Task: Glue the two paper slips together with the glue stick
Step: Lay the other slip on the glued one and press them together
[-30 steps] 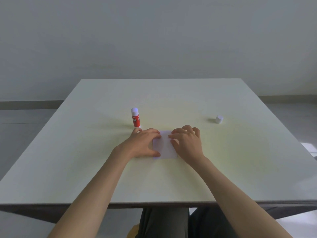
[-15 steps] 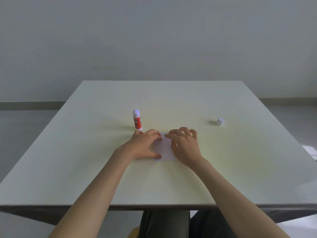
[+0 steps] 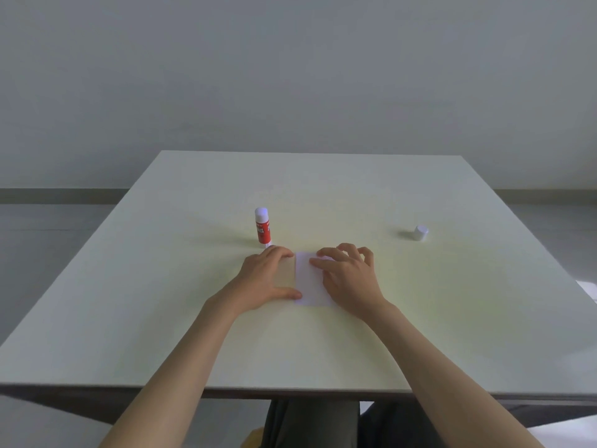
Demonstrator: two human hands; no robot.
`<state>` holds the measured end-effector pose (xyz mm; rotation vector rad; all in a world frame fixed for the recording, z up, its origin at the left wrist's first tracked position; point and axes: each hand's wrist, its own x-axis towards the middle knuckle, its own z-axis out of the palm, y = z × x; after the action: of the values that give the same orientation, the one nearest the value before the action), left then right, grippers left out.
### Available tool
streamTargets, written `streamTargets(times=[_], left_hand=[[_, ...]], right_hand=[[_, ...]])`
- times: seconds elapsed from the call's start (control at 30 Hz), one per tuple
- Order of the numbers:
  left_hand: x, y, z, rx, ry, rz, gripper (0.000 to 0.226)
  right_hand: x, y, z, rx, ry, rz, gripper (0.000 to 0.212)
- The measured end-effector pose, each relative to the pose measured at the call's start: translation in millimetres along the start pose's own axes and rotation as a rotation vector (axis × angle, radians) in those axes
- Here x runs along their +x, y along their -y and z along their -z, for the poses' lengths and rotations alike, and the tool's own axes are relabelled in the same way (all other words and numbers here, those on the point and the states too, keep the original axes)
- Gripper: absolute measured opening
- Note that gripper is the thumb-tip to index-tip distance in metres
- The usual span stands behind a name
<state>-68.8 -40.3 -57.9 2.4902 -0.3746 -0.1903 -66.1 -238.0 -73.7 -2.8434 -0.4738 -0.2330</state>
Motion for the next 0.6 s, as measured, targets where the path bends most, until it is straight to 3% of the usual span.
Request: streamTargets(times=[0.6], left_hand=[[9.5,4.2,2.0,0.094,-0.016,-0.071,0.081]], right_hand=[[0.3,-0.1,-0.4,0.074,0.004,-0.014,0.038]])
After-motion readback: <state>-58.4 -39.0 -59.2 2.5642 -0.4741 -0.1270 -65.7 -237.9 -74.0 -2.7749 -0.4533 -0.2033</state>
